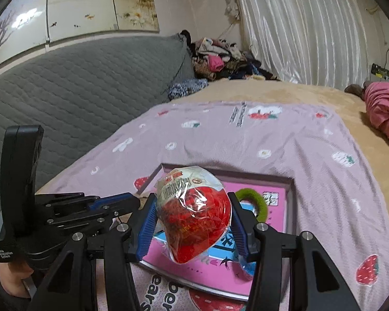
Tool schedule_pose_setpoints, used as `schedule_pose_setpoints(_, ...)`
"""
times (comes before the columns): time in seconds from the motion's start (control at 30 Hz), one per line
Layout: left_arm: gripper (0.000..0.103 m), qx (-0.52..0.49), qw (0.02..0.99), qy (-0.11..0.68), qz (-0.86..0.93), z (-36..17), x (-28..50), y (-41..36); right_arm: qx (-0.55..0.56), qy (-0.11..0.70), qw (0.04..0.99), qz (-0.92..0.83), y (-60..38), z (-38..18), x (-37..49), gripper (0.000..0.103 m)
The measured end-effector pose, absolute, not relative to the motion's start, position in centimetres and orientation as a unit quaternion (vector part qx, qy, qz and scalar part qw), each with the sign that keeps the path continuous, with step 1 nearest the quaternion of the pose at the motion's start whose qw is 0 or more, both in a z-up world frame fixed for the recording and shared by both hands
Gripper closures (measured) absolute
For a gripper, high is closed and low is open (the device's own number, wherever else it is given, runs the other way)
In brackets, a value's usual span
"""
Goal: Organize objects
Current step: 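Carry the red egg to the tray with the right tool while the left tool moves over it empty, then lower the red egg onto the book and open the right tool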
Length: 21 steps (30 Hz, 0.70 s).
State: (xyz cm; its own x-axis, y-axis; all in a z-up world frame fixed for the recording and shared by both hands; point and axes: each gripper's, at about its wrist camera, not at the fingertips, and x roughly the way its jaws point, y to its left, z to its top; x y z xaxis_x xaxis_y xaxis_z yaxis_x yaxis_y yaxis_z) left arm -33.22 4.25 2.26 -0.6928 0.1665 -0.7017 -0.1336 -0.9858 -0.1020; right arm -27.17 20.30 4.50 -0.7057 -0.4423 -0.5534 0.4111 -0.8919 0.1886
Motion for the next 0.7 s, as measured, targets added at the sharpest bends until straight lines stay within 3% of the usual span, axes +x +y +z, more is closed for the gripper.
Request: schedule_pose_setpoints(0.7, 0.097, -0.426, 0.06, -0.002, 0.903, -3.2, -36.1, 4.4, 0.417, 0.02, 0.203, -0.886, 17.9, -3.3, -31.3, 0.051)
